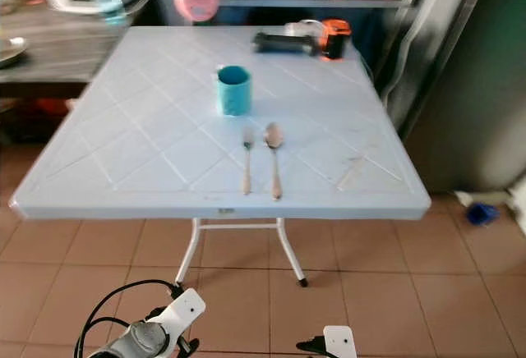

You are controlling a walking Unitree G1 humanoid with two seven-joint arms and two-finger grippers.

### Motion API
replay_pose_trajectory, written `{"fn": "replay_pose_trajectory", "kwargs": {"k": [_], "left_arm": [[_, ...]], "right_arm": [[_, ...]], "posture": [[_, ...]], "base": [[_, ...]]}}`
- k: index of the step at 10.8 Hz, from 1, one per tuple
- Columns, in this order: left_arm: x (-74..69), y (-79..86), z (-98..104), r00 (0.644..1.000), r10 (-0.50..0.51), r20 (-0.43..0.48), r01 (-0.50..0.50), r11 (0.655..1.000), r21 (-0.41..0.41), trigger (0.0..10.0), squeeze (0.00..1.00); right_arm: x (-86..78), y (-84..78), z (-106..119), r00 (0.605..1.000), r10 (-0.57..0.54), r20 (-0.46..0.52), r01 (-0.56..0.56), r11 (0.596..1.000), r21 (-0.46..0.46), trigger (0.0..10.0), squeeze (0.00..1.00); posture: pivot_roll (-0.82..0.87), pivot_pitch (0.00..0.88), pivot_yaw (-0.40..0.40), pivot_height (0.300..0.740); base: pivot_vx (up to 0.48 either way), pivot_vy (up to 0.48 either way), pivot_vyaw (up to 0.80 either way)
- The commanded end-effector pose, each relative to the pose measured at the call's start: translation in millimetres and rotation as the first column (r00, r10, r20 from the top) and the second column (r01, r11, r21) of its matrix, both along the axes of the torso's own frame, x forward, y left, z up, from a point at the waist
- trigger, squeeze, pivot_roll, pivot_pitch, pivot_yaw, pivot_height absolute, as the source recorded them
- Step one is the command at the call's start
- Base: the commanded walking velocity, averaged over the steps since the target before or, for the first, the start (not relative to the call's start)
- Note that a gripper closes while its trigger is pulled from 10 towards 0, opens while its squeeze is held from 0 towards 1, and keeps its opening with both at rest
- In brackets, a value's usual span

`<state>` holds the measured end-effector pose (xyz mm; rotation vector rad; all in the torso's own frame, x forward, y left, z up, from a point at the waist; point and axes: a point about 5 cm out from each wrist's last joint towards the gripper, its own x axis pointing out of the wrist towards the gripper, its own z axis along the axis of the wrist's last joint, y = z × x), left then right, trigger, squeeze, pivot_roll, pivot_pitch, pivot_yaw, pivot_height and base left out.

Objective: Setting the table

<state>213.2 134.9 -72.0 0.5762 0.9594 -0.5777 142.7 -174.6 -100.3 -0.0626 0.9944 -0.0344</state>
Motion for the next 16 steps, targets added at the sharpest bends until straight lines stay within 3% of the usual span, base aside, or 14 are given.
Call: {"fn": "replay_pose_trajectory", "kwargs": {"k": [1,4,10,13,14,16], "left_arm": [[-5.3,3.4,-3.0,1.000,-0.010,-0.013,0.010,1.000,0.018,10.0,0.00],[-2.0,3.2,-0.8,1.000,0.000,0.024,0.000,1.000,-0.005,10.0,0.00],[29.9,-2.1,21.7,0.987,0.012,0.163,0.006,0.994,-0.110,10.0,0.00],[51.8,-0.1,39.0,0.970,0.072,0.231,-0.031,0.983,-0.178,10.0,0.00],[59.1,2.0,44.7,0.969,0.126,0.213,-0.077,0.971,-0.225,10.0,0.00],[60.6,7.8,47.8,0.972,0.095,0.216,-0.041,0.969,-0.243,10.0,0.00]], "right_arm": [[-14.0,1.4,-5.6,0.998,0.008,-0.057,-0.008,1.000,0.004,10.0,0.00],[-10.6,2.3,-4.0,0.999,0.032,-0.032,-0.032,0.999,-0.012,10.0,0.00],[14.1,-5.6,10.7,0.986,0.071,0.153,-0.061,0.996,-0.072,10.0,0.00],[35.6,-17.5,27.2,0.950,0.006,0.311,0.015,0.998,-0.066,10.0,0.00],[44.1,-16.6,33.6,0.930,-0.023,0.366,0.038,0.999,-0.033,10.0,0.00],[55.9,-10.8,45.0,0.886,-0.058,0.460,0.059,0.998,0.011,10.0,0.00]], "posture": [[0.05,0.087,0.021,0.740],[0.05,0.090,0.021,0.740],[0.04,0.089,0.031,0.740],[0.05,0.085,0.037,0.740],[0.05,0.085,0.040,0.740],[0.05,0.081,0.045,0.740]], "base": [[0.000,0.000,0.00],[0.000,0.000,0.00],[0.000,0.000,0.00],[0.000,0.000,0.00],[0.000,0.000,0.00],[0.000,0.000,0.00]]}}
